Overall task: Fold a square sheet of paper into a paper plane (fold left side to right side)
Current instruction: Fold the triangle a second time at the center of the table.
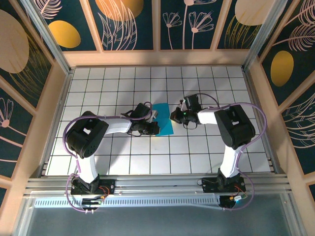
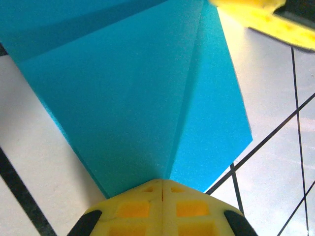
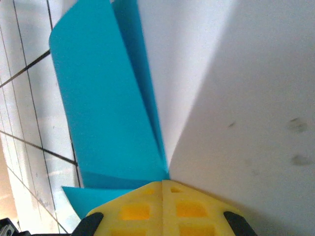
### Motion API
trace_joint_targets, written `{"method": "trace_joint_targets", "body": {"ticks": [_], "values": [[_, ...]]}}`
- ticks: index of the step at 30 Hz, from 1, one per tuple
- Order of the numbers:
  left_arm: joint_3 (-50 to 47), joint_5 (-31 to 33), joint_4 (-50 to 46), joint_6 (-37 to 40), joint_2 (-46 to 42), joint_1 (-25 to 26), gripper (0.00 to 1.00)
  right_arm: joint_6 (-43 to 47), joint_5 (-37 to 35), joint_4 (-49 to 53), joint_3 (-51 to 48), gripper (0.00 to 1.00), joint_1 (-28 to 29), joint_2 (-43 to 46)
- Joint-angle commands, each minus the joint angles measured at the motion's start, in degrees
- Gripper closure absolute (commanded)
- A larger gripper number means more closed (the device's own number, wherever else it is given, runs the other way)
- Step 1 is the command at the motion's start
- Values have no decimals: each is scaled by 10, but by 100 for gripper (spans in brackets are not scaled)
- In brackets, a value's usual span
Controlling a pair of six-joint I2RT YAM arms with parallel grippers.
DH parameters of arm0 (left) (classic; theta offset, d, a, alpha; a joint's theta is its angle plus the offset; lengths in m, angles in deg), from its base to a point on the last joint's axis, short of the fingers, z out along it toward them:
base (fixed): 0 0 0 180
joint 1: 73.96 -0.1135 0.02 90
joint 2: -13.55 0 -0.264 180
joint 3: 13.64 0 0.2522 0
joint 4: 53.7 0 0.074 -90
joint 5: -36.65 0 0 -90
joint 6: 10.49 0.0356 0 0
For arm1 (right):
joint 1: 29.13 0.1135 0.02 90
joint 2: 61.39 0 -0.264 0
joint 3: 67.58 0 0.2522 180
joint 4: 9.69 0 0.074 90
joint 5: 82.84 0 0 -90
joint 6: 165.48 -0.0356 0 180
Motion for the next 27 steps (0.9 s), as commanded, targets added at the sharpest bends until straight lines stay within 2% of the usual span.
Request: {"method": "trace_joint_targets", "body": {"ticks": [1,7,12,18,27], "values": [[-30,44,-83,6,16,-2,100,30,-57,40,19,100,-28,-18],[-27,40,-77,8,11,-1,100,43,-58,67,26,100,-34,41],[-23,40,-77,10,10,-1,100,10,-9,34,-5,100,-7,80],[-24,39,-76,11,8,-1,100,-33,12,-17,-15,100,49,56],[-20,34,-75,11,8,-1,100,-48,5,-26,7,100,64,-9]]}}
